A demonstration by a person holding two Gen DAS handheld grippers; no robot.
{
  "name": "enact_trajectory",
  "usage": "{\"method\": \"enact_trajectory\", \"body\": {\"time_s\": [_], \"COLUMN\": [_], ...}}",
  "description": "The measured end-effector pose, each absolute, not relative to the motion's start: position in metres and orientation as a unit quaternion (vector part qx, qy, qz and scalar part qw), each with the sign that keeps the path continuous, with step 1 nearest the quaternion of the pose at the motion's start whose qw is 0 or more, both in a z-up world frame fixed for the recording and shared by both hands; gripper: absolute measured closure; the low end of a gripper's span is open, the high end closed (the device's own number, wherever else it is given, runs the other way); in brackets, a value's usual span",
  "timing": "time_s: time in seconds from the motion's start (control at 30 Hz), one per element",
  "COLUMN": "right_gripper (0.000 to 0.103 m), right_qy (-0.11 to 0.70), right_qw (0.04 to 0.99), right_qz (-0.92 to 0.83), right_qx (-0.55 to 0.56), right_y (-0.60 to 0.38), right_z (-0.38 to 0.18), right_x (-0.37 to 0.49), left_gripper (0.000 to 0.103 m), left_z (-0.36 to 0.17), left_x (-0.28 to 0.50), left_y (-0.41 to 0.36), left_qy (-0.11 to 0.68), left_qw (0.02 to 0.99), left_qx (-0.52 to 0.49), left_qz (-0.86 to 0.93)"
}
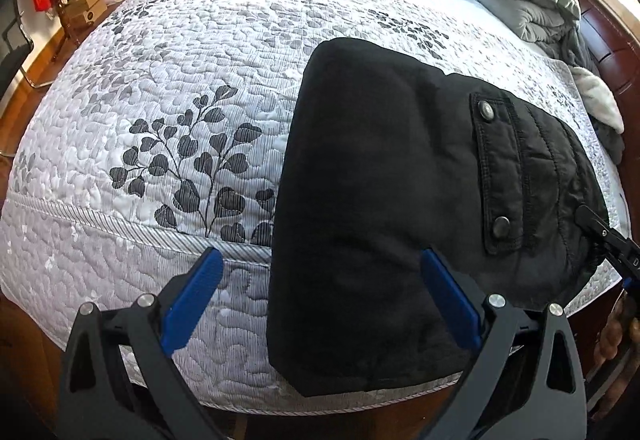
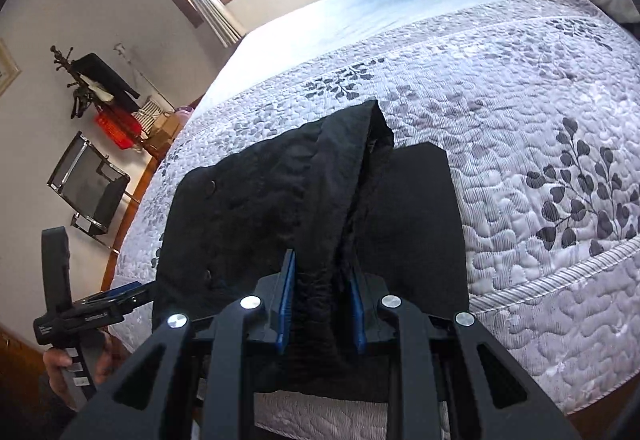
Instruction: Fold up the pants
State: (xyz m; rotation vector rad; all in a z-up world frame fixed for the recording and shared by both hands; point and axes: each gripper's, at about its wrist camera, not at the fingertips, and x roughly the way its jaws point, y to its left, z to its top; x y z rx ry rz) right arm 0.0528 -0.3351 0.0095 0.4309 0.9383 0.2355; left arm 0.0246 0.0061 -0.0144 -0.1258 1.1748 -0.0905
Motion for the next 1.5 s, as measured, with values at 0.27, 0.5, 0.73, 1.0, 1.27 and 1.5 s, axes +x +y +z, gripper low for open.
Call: {"method": "enact_trajectory", "body": {"time_s": [0.27, 0.5, 0.73, 1.0, 1.27, 1.5], "right_gripper": [0.079, 0.077, 0.053, 0.034, 0.032, 0.062], "right_qy": [0.463, 0.483, 0.499, 0.47, 0.501, 0.499], "right_qw": [0.856, 0.849, 0.833, 0.844, 0.819, 0.821], "right_qz": [0.1, 0.088, 0.094, 0.1, 0.11, 0.125], "right_qx": [0.206, 0.196, 0.219, 0.239, 0.255, 0.247], "right_y": [-0.338, -0.338, -0.347, -0.368, -0.367, -0.356], "right_z": [-0.01, -0.031, -0.037, -0.009, -0.032, -0.035], "right_x": [0.054, 0.059, 0.061, 0.089, 0.141, 0.149], "left_gripper": [0.005, 0.005, 0.005, 0.005, 0.005, 0.005], "left_z": [-0.019, -0.021, -0.023, -0.023, -0.025, -0.027], "left_x": [0.026, 0.025, 0.025, 0.028, 0.029, 0.032], "left_y": [0.002, -0.004, -0.003, -0.004, -0.007, -0.009], "left_qy": [0.562, 0.562, 0.565, 0.562, 0.563, 0.562], "left_qw": [0.824, 0.825, 0.823, 0.825, 0.825, 0.826], "left_qx": [-0.054, -0.042, -0.042, -0.04, -0.023, -0.025], "left_qz": [-0.04, -0.04, -0.041, -0.037, -0.04, -0.035]}}
